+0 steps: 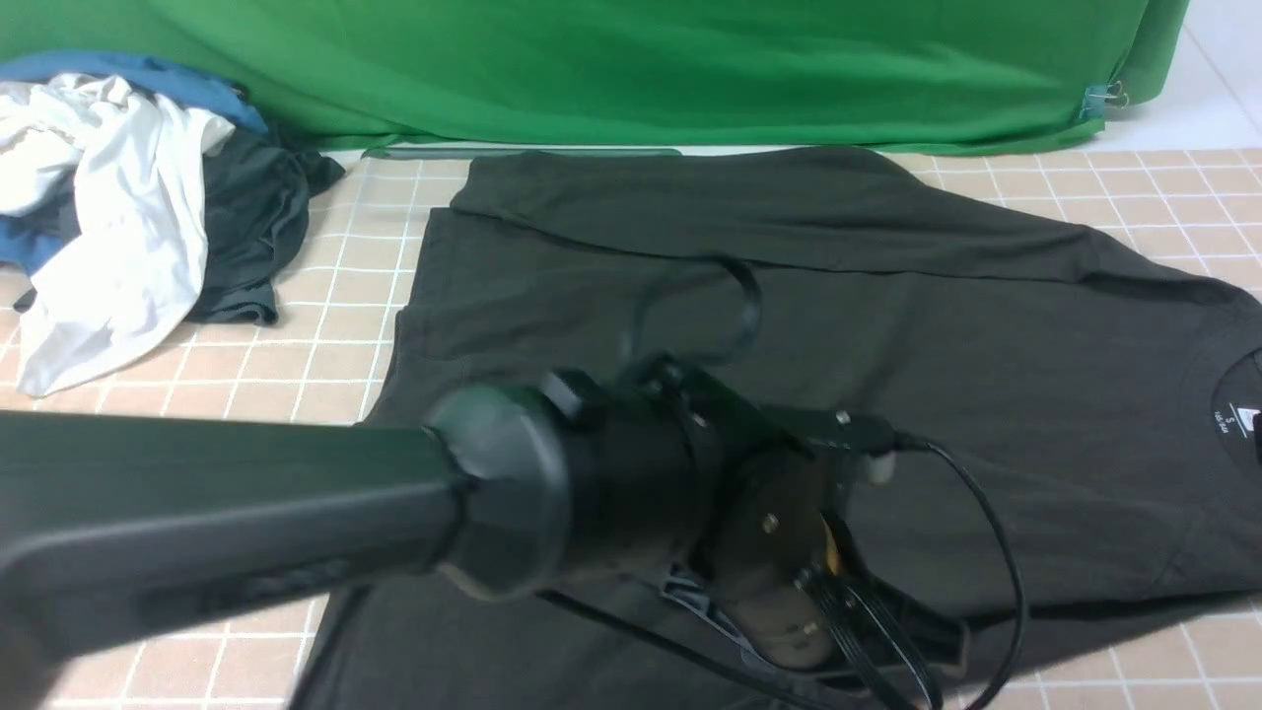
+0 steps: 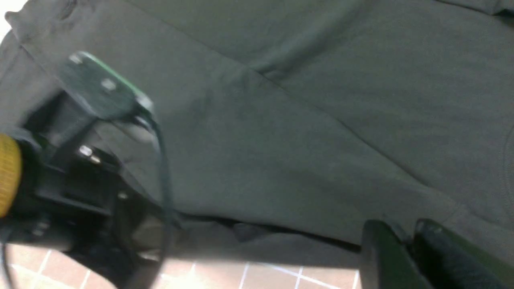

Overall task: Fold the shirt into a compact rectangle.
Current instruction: 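Grab the top left corner of the dark shirt with the left gripper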

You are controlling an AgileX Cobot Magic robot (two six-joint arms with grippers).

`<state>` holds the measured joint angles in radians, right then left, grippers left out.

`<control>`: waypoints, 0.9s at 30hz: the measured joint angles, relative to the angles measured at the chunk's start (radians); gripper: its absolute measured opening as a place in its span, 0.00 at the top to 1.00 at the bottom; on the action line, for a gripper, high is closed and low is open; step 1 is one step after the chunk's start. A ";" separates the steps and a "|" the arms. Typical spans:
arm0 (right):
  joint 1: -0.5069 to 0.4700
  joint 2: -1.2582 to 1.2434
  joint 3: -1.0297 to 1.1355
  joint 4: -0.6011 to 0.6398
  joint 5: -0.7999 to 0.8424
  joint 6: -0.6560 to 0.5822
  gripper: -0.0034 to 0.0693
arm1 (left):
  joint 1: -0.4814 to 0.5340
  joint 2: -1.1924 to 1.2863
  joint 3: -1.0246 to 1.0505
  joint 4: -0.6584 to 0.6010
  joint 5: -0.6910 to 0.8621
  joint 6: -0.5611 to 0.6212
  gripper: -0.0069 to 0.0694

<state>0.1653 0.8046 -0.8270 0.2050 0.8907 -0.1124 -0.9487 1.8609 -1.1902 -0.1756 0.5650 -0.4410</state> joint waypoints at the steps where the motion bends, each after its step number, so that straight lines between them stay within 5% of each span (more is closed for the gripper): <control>1: 0.000 0.000 0.000 0.003 0.000 0.000 0.76 | -0.002 0.011 0.000 0.000 -0.022 0.000 0.64; 8: 0.000 0.000 0.000 0.007 0.001 0.001 0.76 | -0.002 0.053 0.000 0.003 -0.116 0.000 0.38; 16: 0.000 0.000 0.000 0.007 0.001 0.001 0.76 | -0.002 0.081 0.000 0.004 -0.191 0.006 0.36; 21: 0.000 0.000 0.000 0.008 0.001 0.001 0.76 | -0.002 0.087 0.000 -0.022 -0.199 0.068 0.54; 23: 0.000 0.000 0.000 0.008 0.001 0.001 0.76 | -0.002 0.090 0.000 -0.083 -0.183 0.129 0.76; 27: 0.000 0.000 0.000 0.008 0.001 -0.008 0.76 | -0.003 0.094 0.000 -0.191 -0.146 0.237 0.88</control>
<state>0.1653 0.8046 -0.8270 0.2132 0.8922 -0.1205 -0.9520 1.9545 -1.1902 -0.3664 0.4186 -0.2042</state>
